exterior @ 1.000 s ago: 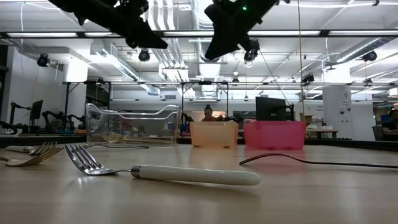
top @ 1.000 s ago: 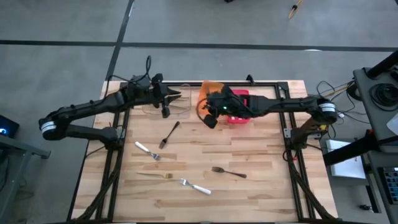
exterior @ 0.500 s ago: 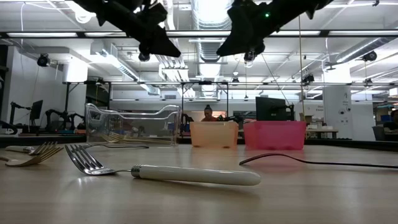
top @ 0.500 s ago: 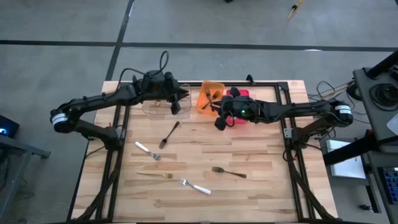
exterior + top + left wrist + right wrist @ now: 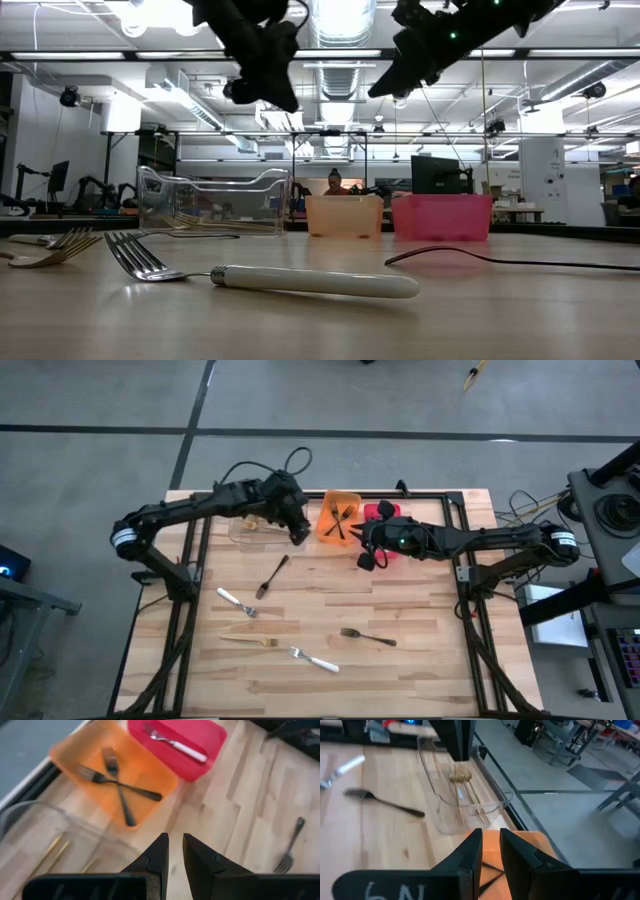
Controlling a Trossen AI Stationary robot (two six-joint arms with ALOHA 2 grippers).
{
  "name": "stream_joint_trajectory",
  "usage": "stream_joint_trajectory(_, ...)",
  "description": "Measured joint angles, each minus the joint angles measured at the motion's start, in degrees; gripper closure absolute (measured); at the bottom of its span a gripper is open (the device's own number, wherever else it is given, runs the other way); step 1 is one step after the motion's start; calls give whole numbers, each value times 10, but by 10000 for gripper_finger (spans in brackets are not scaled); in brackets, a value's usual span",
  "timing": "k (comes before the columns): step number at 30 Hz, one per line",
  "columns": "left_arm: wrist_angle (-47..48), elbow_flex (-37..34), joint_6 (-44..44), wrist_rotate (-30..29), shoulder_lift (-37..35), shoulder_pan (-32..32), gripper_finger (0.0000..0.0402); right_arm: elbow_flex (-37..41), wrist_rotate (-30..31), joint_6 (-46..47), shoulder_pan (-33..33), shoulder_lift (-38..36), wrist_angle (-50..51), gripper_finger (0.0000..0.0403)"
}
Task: Sort silverware by color (type)
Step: Put the black fork into the orange bin
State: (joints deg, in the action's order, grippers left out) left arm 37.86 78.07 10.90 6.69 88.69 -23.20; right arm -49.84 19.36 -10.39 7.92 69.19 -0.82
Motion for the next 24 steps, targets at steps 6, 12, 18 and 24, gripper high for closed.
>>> stream_joint_trajectory(6, 9, 68, 38, 0, 68, 19, 363, 15, 0, -23, 0, -21, 15, 344)
stream_joint_trajectory(12, 9, 116, 82, -10, 131, 19, 363, 51, -12, -23, 0, -87, 22, 344)
stream_joint_trajectory(18, 6, 149, 98, -16, 184, 20, 363, 85, -18, -16, 0, -146, 19, 344)
stream_joint_trajectory(24, 3, 191, 102, -37, 229, 20, 363, 102, -18, -26, 0, -163, 19, 344)
